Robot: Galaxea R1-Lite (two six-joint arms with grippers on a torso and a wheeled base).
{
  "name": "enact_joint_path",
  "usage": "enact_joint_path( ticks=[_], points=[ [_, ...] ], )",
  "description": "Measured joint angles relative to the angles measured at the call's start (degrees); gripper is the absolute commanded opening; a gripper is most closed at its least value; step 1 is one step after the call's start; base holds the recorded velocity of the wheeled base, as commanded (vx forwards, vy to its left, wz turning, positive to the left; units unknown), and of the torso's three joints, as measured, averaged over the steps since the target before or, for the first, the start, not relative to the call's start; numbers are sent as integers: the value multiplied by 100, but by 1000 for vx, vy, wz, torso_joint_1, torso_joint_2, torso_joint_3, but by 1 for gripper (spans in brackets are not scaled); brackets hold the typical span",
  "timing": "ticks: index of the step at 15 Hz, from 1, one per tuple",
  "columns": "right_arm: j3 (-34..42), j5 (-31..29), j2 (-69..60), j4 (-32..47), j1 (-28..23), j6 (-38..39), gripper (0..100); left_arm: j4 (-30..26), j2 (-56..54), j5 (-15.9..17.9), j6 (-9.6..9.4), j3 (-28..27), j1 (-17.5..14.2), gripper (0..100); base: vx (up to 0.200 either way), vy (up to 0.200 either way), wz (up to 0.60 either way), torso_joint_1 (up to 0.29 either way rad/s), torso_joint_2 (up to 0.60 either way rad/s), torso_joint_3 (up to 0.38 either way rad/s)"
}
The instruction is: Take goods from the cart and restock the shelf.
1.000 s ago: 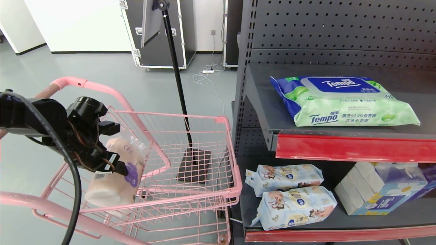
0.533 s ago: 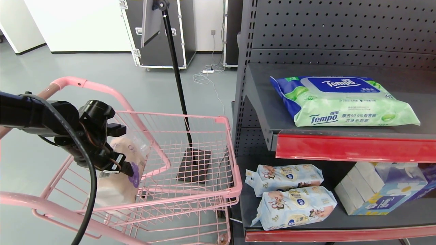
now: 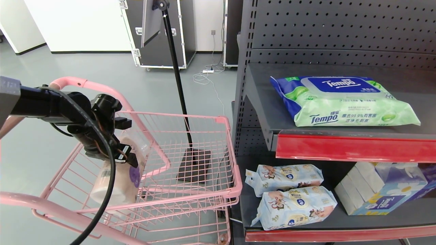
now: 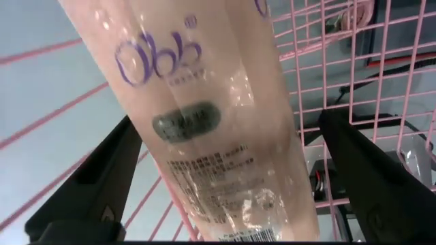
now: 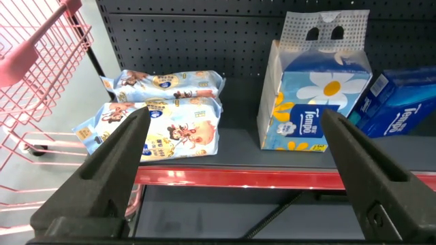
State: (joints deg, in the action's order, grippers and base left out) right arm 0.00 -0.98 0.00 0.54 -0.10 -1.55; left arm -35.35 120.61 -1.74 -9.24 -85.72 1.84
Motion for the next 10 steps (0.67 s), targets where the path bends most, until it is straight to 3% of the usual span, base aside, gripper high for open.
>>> enact_joint_path(
  ticks=[10],
  points=[
    [0,0,0,-2,0,-1,100,-44,828,-2,2,-738,-39,100,0,0,0,0,0,0]
  ],
)
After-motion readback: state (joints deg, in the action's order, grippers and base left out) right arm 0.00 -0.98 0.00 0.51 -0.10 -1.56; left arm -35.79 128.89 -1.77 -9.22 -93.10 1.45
